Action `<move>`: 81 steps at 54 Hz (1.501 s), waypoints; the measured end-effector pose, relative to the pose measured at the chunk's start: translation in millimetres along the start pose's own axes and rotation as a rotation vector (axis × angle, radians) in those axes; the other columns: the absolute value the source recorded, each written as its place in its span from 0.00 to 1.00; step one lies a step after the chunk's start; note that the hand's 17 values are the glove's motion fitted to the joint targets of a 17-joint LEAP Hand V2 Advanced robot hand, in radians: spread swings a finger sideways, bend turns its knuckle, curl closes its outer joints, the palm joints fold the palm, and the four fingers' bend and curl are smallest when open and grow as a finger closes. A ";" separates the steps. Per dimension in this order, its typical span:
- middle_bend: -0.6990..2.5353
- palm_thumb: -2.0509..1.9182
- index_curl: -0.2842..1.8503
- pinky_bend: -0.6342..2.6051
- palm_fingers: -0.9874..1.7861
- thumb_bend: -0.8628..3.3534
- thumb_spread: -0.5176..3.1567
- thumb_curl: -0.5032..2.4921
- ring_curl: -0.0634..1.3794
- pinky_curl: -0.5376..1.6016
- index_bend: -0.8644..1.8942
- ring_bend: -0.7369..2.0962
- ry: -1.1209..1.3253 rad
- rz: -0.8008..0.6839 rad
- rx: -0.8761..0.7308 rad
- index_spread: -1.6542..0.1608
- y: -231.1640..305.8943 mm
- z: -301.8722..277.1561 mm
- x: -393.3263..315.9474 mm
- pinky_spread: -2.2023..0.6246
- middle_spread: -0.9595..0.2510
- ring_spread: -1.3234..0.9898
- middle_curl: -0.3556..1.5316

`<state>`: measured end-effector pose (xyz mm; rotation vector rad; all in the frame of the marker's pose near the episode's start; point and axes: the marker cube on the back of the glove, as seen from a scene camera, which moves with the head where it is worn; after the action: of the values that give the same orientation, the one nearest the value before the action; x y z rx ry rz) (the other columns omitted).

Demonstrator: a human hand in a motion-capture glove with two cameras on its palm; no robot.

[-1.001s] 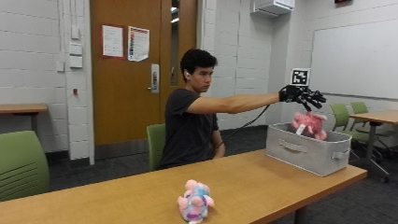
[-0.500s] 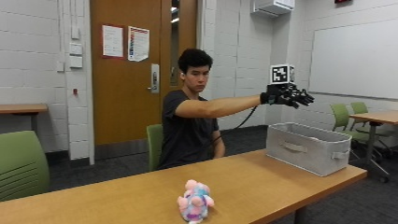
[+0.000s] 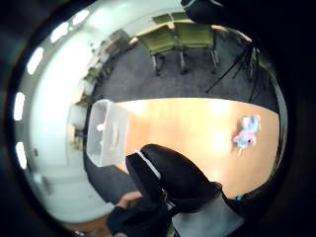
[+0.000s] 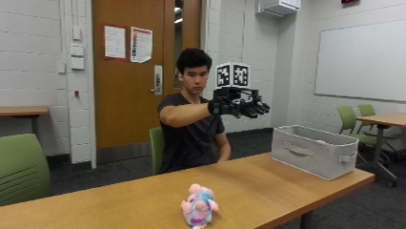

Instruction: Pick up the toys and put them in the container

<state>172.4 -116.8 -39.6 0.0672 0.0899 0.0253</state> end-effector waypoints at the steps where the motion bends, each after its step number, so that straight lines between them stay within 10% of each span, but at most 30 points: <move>1: 0.28 0.49 0.26 0.54 0.35 0.18 0.41 0.23 0.21 0.39 0.38 0.46 0.001 0.009 -0.002 0.70 0.5 2.2 8.7 0.76 0.67 0.49 0.41; 55: 0.24 0.50 0.23 0.57 0.31 0.19 0.37 0.23 0.23 0.42 0.35 0.45 -0.058 0.169 -0.348 0.72 42.2 274.0 162.3 0.76 0.71 0.54 0.35; 81: 0.33 0.64 0.26 0.56 0.70 0.26 0.44 0.30 0.34 0.44 0.39 0.63 -0.116 0.220 -0.199 0.69 41.8 225.9 133.1 0.64 0.50 0.39 0.41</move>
<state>324.4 -86.3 175.8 -0.1211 -0.0362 0.2496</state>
